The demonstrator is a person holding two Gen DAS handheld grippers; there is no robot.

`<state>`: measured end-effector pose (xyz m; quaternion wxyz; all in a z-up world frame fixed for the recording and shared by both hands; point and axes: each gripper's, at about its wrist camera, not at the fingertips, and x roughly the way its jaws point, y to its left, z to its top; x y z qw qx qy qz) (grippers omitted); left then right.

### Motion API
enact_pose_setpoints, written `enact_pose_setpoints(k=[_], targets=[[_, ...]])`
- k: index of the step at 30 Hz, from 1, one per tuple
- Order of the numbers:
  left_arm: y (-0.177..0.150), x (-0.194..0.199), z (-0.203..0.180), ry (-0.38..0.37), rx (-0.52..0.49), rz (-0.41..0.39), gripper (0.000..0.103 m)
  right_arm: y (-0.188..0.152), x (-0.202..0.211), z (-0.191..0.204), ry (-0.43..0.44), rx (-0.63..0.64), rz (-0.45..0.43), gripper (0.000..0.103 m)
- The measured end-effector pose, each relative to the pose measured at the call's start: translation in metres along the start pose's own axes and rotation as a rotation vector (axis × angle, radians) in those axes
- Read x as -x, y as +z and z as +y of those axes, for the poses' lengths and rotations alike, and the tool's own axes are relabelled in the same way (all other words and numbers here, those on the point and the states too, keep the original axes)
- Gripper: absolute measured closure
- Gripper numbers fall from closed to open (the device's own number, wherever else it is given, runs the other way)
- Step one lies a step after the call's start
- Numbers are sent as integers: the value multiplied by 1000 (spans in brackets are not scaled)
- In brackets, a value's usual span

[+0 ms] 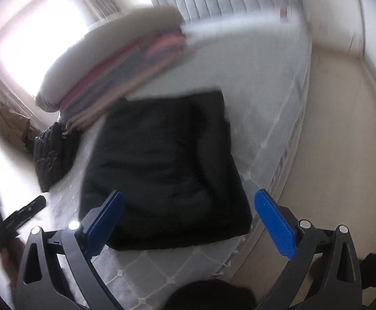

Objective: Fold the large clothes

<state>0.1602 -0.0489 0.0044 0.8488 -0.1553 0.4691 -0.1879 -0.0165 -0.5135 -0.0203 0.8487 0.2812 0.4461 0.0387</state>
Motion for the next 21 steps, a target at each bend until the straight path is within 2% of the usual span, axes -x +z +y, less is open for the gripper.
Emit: enact_pose_setpoints(k=[1,2,5,6,8,10,12,15,16,18,21], targets=[[7,-11,13,-37,44,31,41,8,-10,-12,15,-17,35,5],[15,-31,31,-113,107,90,40,16,-23,-26,54,-51,84,5],[24,-68,47,-200,171,189,37,26,-50,-52,114,-120,172,5],[25,-81,48,-223,178,219,36,27,-61,-62,165,-156,212,5],[26,-99,49,-248,184,252,33,26,-78,-70,217,-186,274,5],[23,-109,53,-273,215,260,24,23,-90,-71,220,-181,320,5],[21,-114,59,-280,230,259,15,20,-101,-73,263,-192,367,5],[17,-114,67,-293,254,259,15,16,-109,-75,399,-248,421,5],[16,-115,70,-295,259,262,15,15,-110,-72,472,-255,443,5],[16,-117,74,-283,262,270,15,18,-108,-68,476,-233,454,5],[15,-128,69,-320,253,313,12,20,-115,-67,501,-243,491,5]])
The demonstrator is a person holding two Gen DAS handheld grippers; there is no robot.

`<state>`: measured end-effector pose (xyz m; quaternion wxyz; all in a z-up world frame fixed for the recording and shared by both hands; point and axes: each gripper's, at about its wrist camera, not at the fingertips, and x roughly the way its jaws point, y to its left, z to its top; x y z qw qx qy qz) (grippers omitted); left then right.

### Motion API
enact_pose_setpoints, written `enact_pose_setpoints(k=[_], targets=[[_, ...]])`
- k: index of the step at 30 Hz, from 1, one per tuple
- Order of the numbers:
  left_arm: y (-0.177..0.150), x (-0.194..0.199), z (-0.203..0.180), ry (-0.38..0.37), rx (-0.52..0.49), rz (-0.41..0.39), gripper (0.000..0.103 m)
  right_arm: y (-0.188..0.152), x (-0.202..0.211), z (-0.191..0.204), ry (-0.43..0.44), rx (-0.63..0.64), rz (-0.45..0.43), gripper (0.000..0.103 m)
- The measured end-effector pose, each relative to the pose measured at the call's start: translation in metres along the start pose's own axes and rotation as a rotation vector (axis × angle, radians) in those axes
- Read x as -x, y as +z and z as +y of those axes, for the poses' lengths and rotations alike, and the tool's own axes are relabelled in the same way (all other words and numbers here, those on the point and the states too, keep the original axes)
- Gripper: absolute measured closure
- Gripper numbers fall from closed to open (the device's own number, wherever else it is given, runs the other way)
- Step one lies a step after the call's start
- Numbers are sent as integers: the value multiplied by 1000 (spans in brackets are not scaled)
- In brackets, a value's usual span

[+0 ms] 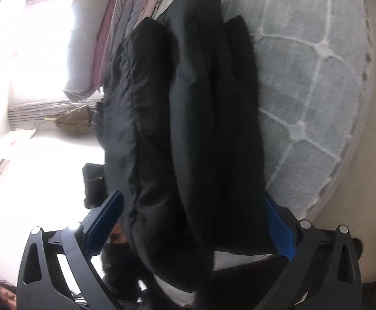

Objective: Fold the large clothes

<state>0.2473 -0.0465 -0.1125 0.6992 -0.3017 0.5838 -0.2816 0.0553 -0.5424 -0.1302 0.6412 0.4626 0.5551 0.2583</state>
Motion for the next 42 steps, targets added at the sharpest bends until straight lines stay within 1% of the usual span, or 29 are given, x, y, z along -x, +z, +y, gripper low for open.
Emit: enact_pose_setpoints(k=[1,2,5,6,10,12,13,14,15,16,17,19,20,21,22,24,25,27,30,32,34,36,38,39,41,42], targets=[[1,-7,-2,10,-5,12,10,3,-4,-2,-8,-4,16,5],[0,-10,-1,3,1,19,8,7,-7,-5,-17,-7,25,5],[3,-22,8,-105,62,66,8,17,-21,-8,-37,-12,57,5],[4,-27,10,-120,71,78,6,18,-23,-8,-38,-13,59,5],[11,-37,12,-126,54,107,6,13,-17,1,-35,52,31,6],[14,-34,16,-149,72,102,6,4,-7,2,-18,43,-4,9],[13,-31,19,-171,83,97,6,-3,-1,3,-13,38,-21,14],[11,-27,22,-224,101,90,6,-6,1,4,-8,38,-31,22],[9,-26,24,-258,107,90,6,-9,5,7,-9,40,-44,27],[7,-26,25,-257,103,91,6,-11,8,12,-14,49,-53,33],[4,-31,24,-247,88,104,7,-16,10,12,-18,56,-60,37],[2,-37,22,-244,84,108,8,-13,12,19,-34,71,-68,40],[2,-39,22,-284,95,114,17,-12,15,20,-41,76,-70,43],[3,-40,21,-329,102,128,34,-13,13,21,-44,79,-66,44],[3,-41,20,-341,108,132,35,-12,9,22,-53,83,-49,45],[2,-42,13,-310,92,137,44,-8,13,27,-90,94,-34,45],[3,-42,8,-286,77,141,46,-8,12,30,-91,96,-22,45],[8,-50,0,-262,72,152,54,-5,12,32,-109,96,13,45],[7,-49,-1,-268,89,133,59,-1,10,38,-108,88,28,43],[0,-47,-5,-283,108,96,62,0,13,31,-58,76,14,43],[-10,-42,-20,-286,84,58,66,-1,15,36,18,74,-27,44],[-6,-33,-37,-279,52,16,69,-4,15,44,104,92,-60,45],[5,-17,-57,-275,12,-30,71,-5,12,58,211,119,-78,47],[10,-8,-63,-270,-3,-47,72,-5,10,64,247,130,-82,47],[27,16,-74,-264,-38,-76,73,-6,1,77,350,151,-84,47],[35,29,-81,-249,-63,-96,73,-6,-5,87,386,175,-81,47]])
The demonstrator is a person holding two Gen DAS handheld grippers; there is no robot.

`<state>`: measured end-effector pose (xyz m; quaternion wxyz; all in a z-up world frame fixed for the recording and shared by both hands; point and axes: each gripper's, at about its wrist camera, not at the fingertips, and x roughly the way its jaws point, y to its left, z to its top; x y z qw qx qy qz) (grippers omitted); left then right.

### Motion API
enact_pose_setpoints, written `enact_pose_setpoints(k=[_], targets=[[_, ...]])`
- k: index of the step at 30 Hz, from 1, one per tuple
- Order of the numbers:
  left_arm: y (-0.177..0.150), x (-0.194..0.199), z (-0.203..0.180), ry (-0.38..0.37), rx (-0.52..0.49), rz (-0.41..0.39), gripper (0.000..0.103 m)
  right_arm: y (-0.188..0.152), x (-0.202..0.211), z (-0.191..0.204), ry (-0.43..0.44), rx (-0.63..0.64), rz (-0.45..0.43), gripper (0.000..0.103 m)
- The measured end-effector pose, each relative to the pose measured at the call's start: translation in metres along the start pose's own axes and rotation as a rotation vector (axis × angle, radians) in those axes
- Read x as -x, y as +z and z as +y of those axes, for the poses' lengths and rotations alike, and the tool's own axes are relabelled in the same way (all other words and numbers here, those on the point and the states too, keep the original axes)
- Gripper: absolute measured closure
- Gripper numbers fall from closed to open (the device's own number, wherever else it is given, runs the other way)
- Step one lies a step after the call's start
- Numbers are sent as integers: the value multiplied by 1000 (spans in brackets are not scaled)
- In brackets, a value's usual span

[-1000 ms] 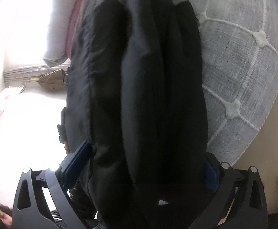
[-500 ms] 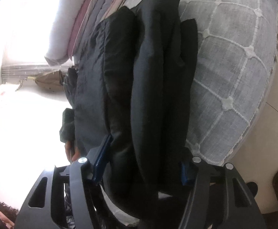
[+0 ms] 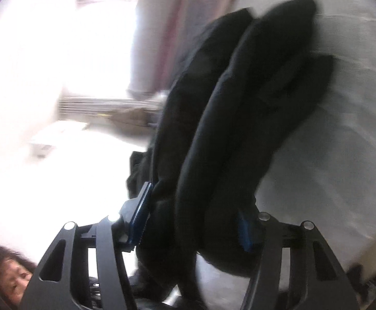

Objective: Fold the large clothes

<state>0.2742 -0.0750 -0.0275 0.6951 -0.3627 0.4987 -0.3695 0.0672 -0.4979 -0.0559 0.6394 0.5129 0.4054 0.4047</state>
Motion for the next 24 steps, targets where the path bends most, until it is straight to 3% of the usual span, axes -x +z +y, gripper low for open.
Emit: enact_pose_setpoints(k=[5,9,12,14,16,18,19,20,22,24], targets=[[40,55,-11,104,-99,-34,75,-11,-73,14,93,42,61,47],[45,110,26,182,-126,-52,77,-48,-167,-8,85,-4,221,47],[39,144,75,233,-91,-42,77,-75,-223,-20,-7,-2,321,47],[33,164,111,244,-48,-16,77,-92,-228,-30,-74,-26,350,45],[30,185,139,220,-10,-13,79,-98,-201,-40,-107,-92,306,44],[37,199,145,206,-16,-37,94,-98,-158,-44,-121,-140,196,43],[40,204,145,184,-23,-48,97,-95,-133,-46,-131,-166,120,38],[47,212,145,153,-32,-57,100,-89,-112,-46,-136,-188,41,27],[67,210,137,146,-68,-57,100,-65,-84,-48,-138,-234,-112,22],[82,195,140,186,-77,-35,100,-41,-87,-54,-192,-250,-152,22]])
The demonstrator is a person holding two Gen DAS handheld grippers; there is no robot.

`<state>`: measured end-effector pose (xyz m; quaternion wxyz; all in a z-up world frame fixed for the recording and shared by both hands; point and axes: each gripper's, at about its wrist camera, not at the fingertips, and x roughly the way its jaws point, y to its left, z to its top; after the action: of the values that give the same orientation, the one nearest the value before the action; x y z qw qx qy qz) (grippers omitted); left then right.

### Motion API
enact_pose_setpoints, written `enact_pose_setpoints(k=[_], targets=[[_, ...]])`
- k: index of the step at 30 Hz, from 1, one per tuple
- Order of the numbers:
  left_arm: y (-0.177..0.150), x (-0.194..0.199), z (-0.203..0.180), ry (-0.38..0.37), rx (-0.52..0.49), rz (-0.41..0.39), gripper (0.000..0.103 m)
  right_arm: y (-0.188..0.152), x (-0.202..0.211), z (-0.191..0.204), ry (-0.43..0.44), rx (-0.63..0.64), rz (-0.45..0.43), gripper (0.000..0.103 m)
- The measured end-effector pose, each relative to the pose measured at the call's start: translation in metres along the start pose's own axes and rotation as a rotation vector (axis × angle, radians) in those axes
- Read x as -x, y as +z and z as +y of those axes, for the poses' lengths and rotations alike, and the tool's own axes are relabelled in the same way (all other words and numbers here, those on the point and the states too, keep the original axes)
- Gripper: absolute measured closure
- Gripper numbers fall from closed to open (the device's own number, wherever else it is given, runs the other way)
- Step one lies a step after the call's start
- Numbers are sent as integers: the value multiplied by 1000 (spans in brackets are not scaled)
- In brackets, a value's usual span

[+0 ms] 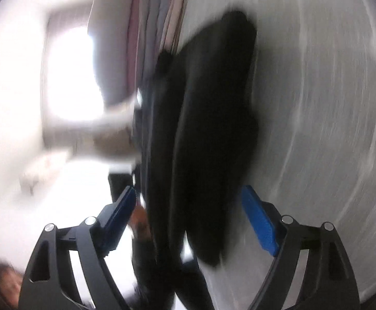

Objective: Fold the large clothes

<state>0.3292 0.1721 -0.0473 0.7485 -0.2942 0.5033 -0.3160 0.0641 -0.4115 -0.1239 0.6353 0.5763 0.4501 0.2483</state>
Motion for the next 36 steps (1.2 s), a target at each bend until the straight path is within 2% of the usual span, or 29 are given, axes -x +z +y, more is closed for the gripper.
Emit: enact_pose_setpoints(k=[1,3,5,6,8,9,12,14,17,18,20,21,22,23,25,26,28,29,31,32,33,34,35,36], targets=[[4,-11,9,21,12,32,100,10,-8,-5,-47,-46,-24,22],[5,-34,18,21,36,84,100,20,-33,-12,-18,-89,11,22],[-5,-52,20,4,34,117,100,28,-63,-7,-25,-55,60,17],[-13,-55,17,-7,33,113,100,32,-82,2,0,-20,100,17],[-24,-54,16,-32,45,92,100,40,-116,21,71,37,186,13],[-31,-50,17,-52,52,81,100,44,-135,39,98,108,221,12],[-49,-28,11,-82,29,34,103,53,-176,84,147,258,309,8],[-62,-9,9,-92,30,-13,103,60,-208,115,217,358,371,6],[-72,11,10,-73,39,-71,103,82,-243,131,383,368,470,6],[-76,17,12,-73,45,-82,103,91,-248,131,395,368,485,6],[-80,20,11,-58,42,-78,103,115,-248,121,353,346,485,7],[-81,19,10,-63,38,-73,103,131,-243,111,305,326,486,7],[-81,18,8,-77,40,-64,103,147,-233,98,193,310,465,7],[-80,14,5,-81,39,-55,103,155,-226,91,124,298,450,7],[-79,17,1,-85,31,-66,103,175,-188,76,-16,275,362,6],[-79,21,-1,-93,30,-80,103,179,-165,81,-42,306,300,6],[-83,38,-10,-106,30,-134,103,170,-129,102,30,367,216,6],[-86,45,-16,-108,25,-155,103,152,-116,128,109,445,209,6],[-88,53,-28,-100,8,-179,103,117,-125,160,182,544,300,6],[-88,55,-38,-101,-3,-190,103,93,-142,175,232,573,395,6],[-89,55,-43,-94,-14,-196,103,75,-159,179,235,578,472,6],[-88,52,-51,-77,-24,-201,103,78,-175,176,203,585,519,6],[-89,49,-60,-41,-37,-209,103,64,-188,170,135,595,551,6],[-89,49,-62,-12,-46,-216,103,54,-199,146,27,599,554,6]])
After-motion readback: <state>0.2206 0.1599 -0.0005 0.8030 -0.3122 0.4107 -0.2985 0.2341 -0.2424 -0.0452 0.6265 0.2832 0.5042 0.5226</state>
